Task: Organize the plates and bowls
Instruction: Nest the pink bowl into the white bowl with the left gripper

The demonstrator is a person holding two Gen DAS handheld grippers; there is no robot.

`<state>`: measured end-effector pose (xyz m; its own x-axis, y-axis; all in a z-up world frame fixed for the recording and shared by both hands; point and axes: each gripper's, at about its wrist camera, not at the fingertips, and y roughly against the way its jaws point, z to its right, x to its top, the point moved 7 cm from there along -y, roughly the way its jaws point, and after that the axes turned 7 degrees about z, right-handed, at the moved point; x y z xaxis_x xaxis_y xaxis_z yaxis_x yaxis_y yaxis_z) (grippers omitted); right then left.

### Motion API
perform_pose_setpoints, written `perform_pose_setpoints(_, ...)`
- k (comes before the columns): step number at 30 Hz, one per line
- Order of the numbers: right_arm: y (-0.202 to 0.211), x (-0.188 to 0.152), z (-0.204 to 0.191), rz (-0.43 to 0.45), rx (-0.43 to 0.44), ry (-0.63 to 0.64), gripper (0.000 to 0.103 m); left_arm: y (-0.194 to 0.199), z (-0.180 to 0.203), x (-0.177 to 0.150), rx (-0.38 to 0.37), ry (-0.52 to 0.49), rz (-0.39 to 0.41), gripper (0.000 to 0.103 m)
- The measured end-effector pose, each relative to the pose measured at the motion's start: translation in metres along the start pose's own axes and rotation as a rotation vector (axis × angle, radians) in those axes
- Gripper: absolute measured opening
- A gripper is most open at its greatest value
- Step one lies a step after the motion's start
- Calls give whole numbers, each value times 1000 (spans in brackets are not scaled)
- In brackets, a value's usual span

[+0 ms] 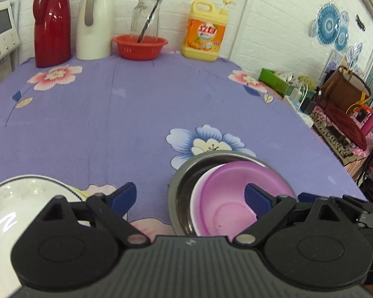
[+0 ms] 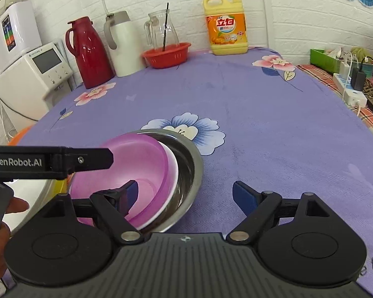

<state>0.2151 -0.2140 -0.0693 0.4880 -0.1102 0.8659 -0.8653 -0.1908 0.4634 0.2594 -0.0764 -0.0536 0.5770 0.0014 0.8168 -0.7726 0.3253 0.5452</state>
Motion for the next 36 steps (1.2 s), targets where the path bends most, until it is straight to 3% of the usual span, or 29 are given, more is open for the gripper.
perform_pose_setpoints(13,-21,-5,-3,-51,25,-7,103,-35,3,-6,-7,-46,-80,95)
perform_pose_setpoints(27,-22,-9,-6,-36,35,44,103,-38,8,-13,-40,-77,-105,95)
perform_pose_setpoints(36,-13,-10,-7,-41,22,0,103,-35,9,-13,-57,-67,-106,90)
